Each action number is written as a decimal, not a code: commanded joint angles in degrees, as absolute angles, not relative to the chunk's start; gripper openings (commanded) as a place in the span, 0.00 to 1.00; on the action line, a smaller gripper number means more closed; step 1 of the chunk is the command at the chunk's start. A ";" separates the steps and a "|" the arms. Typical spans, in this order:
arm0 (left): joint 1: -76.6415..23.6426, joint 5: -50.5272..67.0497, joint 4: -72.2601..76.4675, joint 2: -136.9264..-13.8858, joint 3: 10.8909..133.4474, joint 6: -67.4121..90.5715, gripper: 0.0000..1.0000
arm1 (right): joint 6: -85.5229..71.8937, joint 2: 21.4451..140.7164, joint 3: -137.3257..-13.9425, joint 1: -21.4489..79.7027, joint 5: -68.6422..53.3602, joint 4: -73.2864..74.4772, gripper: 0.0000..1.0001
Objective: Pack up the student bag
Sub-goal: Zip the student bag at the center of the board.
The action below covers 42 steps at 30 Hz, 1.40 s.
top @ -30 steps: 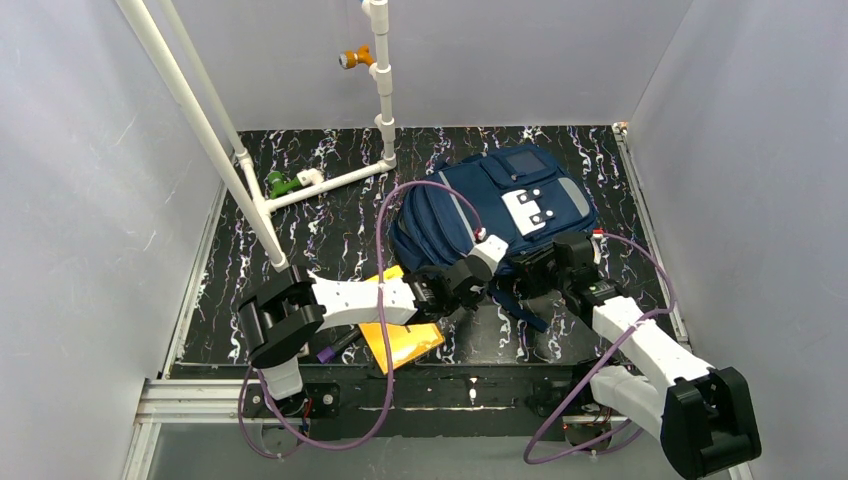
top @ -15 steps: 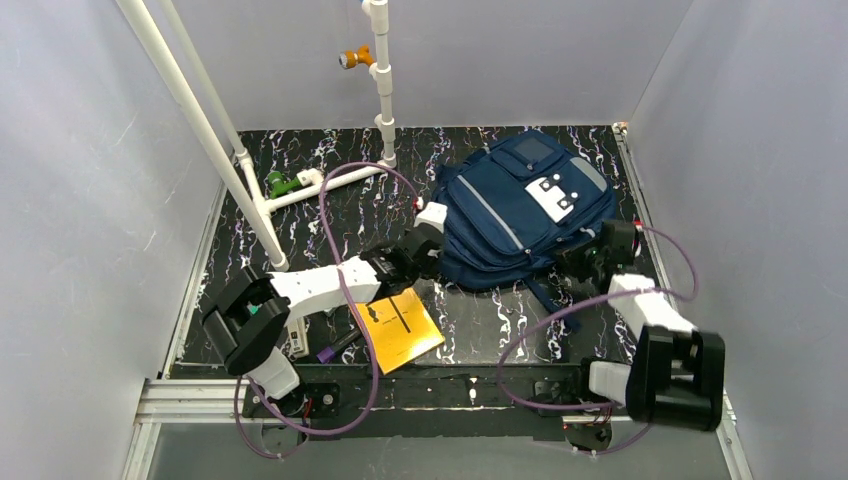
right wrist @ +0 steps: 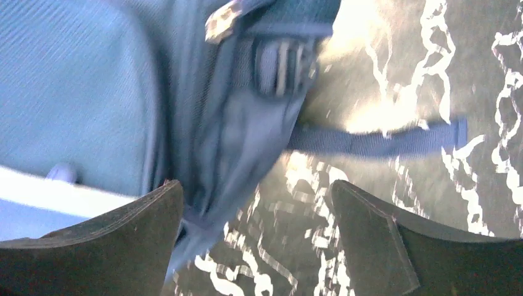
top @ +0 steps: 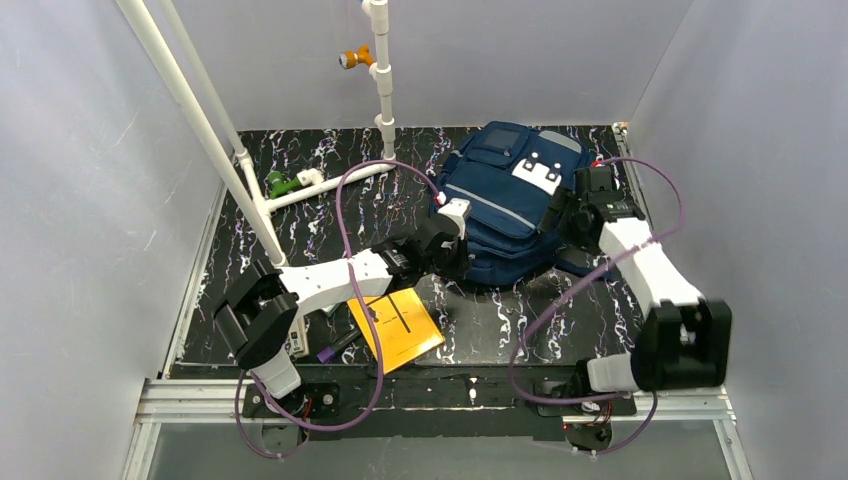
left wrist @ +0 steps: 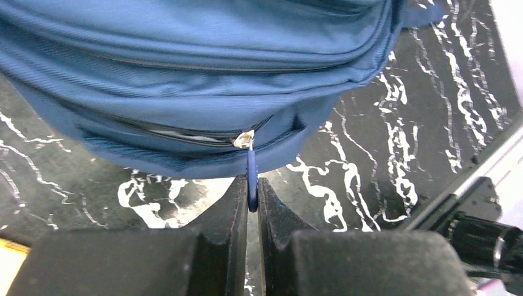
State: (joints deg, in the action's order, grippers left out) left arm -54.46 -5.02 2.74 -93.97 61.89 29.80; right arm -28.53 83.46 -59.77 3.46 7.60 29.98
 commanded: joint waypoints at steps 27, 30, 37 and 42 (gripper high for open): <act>-61.15 2.84 8.17 -91.00 63.52 34.65 0.00 | -60.01 49.02 -31.76 10.25 5.03 19.42 0.01; -59.43 -3.39 3.72 -89.42 62.67 34.66 0.00 | -58.01 48.57 -34.23 9.24 11.19 24.94 0.01; -45.62 -10.61 -3.40 -87.89 59.83 31.14 0.00 | -45.69 52.75 -37.07 -8.49 -4.23 24.85 0.01; -42.77 -7.87 -2.12 -90.03 61.79 28.00 0.00 | -34.30 61.62 -44.14 -12.72 -4.01 25.85 0.01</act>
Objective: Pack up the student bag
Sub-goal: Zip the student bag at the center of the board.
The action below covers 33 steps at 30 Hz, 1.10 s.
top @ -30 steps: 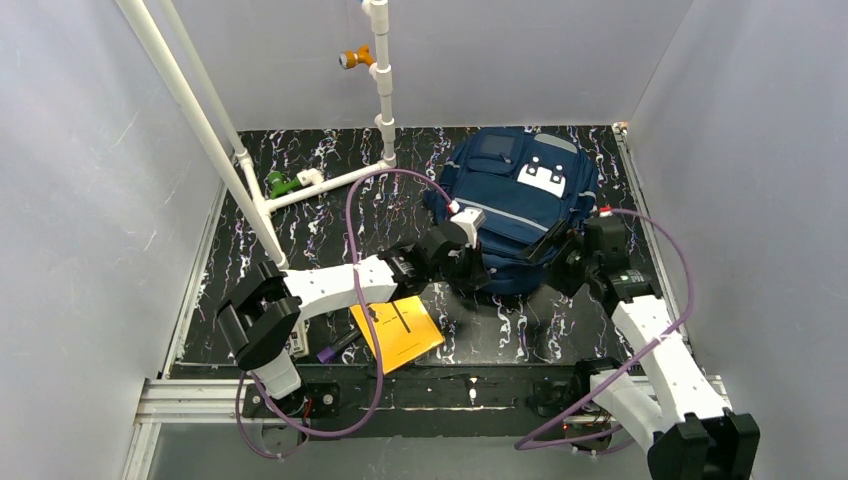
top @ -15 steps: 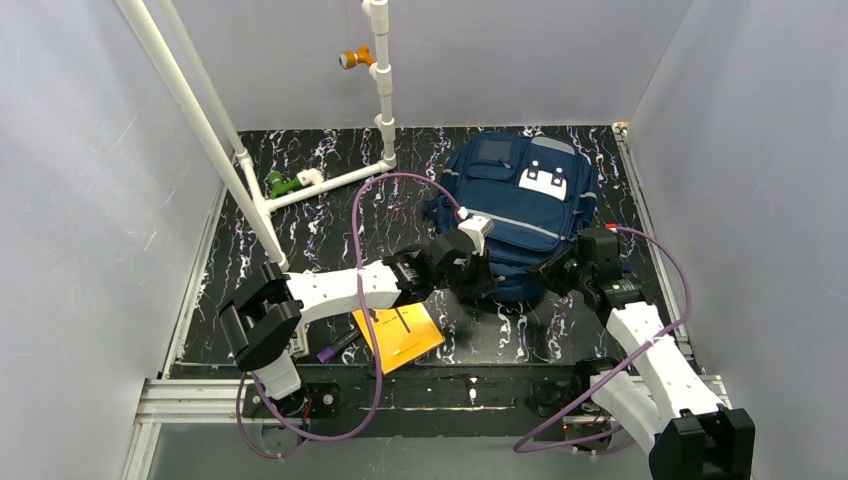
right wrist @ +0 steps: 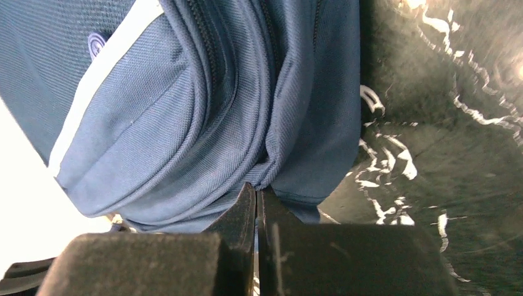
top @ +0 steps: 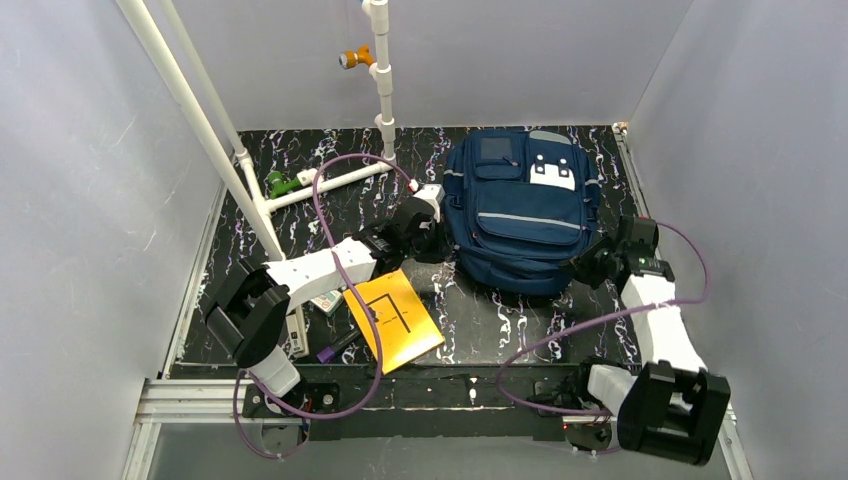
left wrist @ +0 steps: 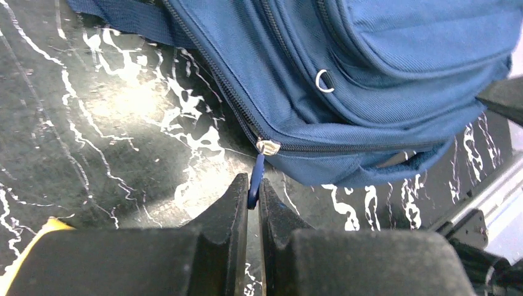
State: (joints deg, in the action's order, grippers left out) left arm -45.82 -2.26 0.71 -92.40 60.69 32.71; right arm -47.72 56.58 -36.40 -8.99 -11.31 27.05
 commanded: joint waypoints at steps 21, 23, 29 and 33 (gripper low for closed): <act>-54.01 10.13 3.87 -89.64 66.39 36.91 0.00 | -72.24 46.17 -28.21 18.28 -11.75 4.48 0.72; -54.56 9.61 3.80 -88.96 66.05 36.91 0.00 | -70.65 48.57 -30.60 18.37 -11.10 7.81 0.72; -55.06 9.44 3.58 -88.83 65.31 37.61 0.00 | -67.15 46.01 -32.85 19.16 -3.91 20.15 0.73; -55.90 10.63 3.78 -88.80 65.71 38.15 0.00 | -74.86 40.84 -25.38 19.16 -0.28 13.32 0.73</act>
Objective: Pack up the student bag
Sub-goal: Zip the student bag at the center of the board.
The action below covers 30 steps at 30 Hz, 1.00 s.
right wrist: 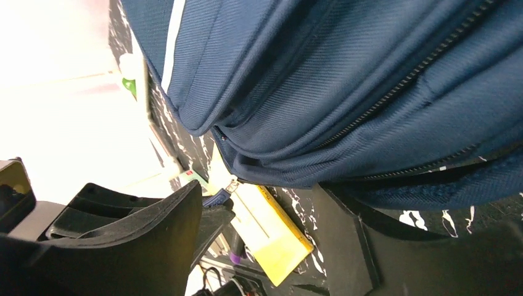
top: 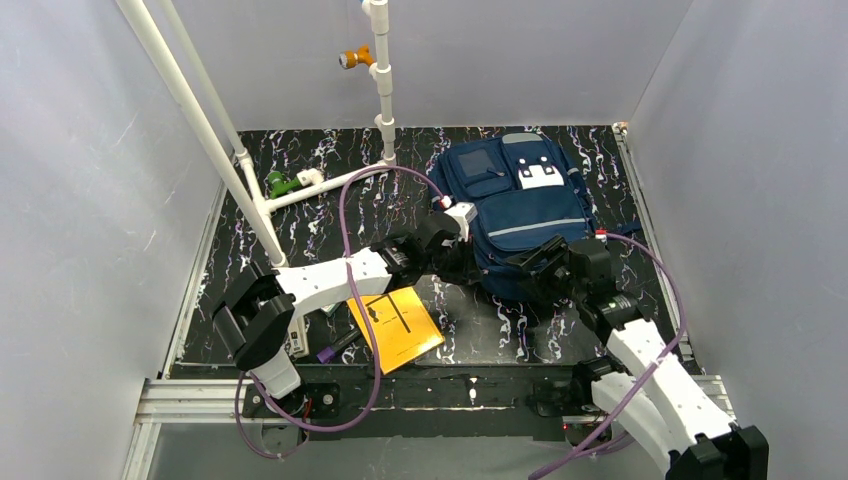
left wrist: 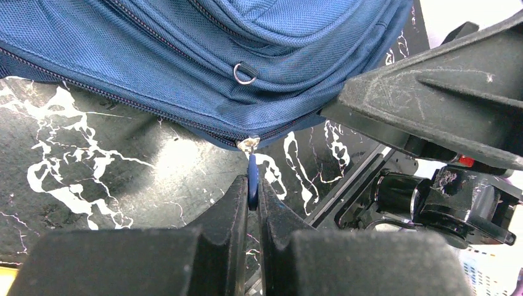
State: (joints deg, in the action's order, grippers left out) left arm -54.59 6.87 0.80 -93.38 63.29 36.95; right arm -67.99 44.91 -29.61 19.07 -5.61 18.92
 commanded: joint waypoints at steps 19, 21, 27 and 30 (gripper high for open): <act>-43.67 -20.05 -10.41 -95.97 69.68 29.96 0.00 | -72.62 34.62 -28.71 18.86 13.63 22.89 0.01; -41.90 -19.44 -10.21 -98.84 72.30 28.68 0.00 | -72.74 32.99 -28.02 18.84 13.57 22.22 0.01; -40.67 -23.05 -15.60 -108.03 83.76 26.05 0.00 | -70.42 31.38 -29.24 18.94 11.07 24.66 0.01; -40.64 -21.45 -17.86 -111.81 89.64 25.21 0.00 | -67.77 29.43 -28.93 18.90 9.57 24.26 0.01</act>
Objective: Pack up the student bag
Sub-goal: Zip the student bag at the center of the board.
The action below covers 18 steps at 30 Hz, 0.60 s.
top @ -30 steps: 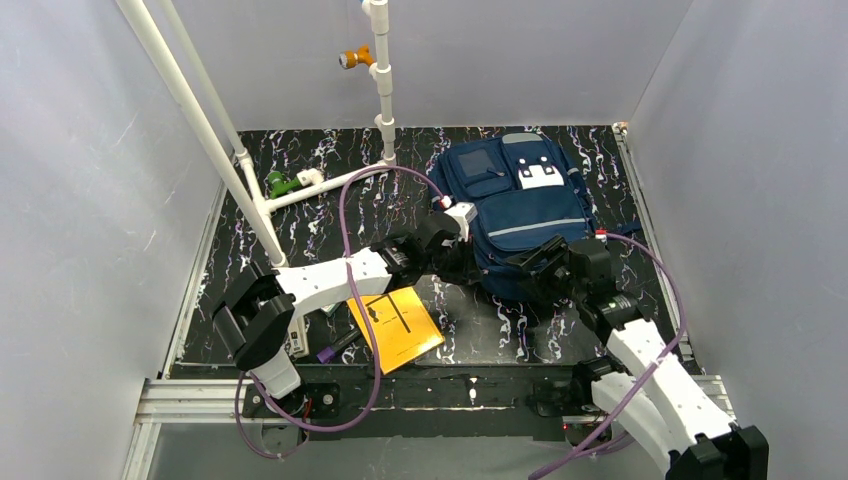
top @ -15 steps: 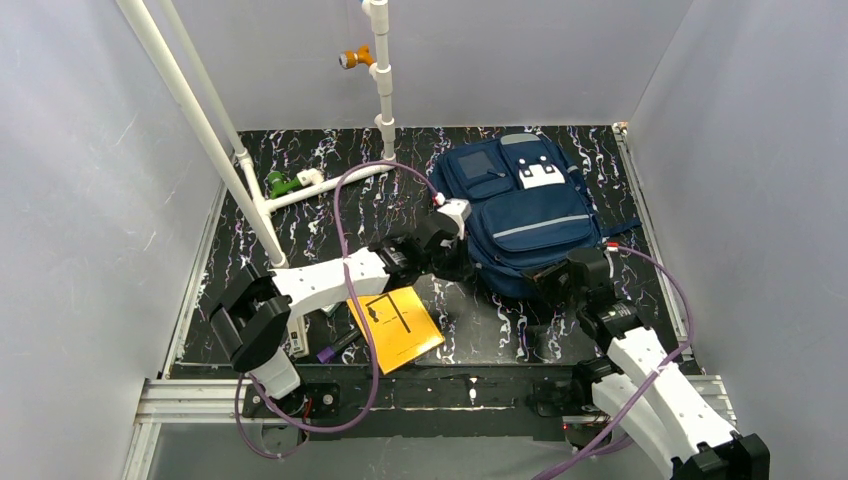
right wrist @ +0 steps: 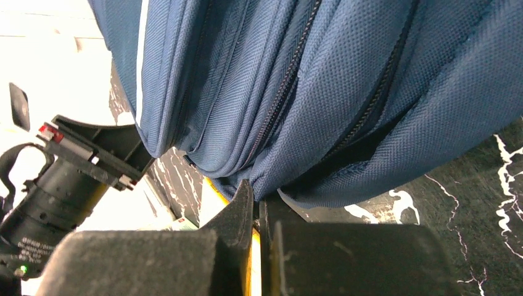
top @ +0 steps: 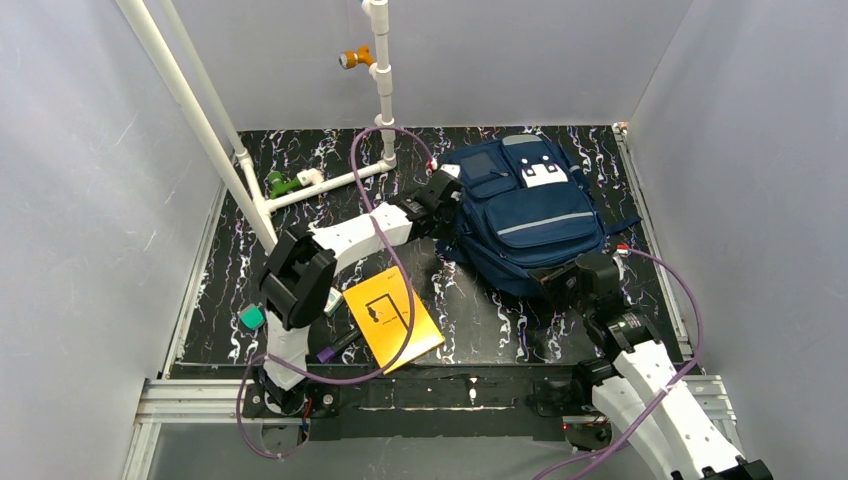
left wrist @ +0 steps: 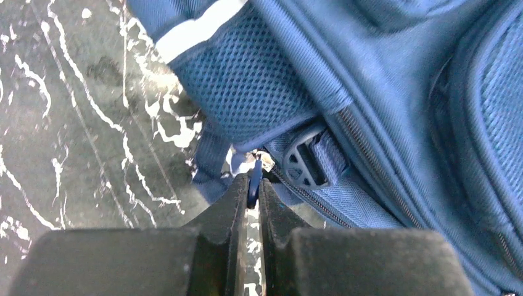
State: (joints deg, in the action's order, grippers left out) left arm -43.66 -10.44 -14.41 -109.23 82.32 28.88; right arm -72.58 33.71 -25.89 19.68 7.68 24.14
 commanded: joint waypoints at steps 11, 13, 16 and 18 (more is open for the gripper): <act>-35.99 -8.18 -31.11 -117.71 110.40 16.99 0.48 | -52.81 69.29 -41.83 43.75 -9.20 4.88 0.57; -35.07 -5.60 -28.62 -108.61 100.57 16.41 0.72 | -47.17 64.73 -39.75 43.77 -8.68 5.93 0.83; -35.07 -0.25 -28.35 -100.69 92.53 20.13 0.79 | -36.78 62.01 -46.15 43.52 -3.05 18.47 0.98; -35.07 4.47 -25.45 -96.31 86.68 22.70 0.79 | -31.63 62.18 -51.78 43.32 1.16 25.27 0.98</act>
State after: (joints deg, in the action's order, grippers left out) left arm -33.85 -4.25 -27.24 -107.57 93.93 18.90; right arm -46.52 63.81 -41.98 43.90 -4.25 13.80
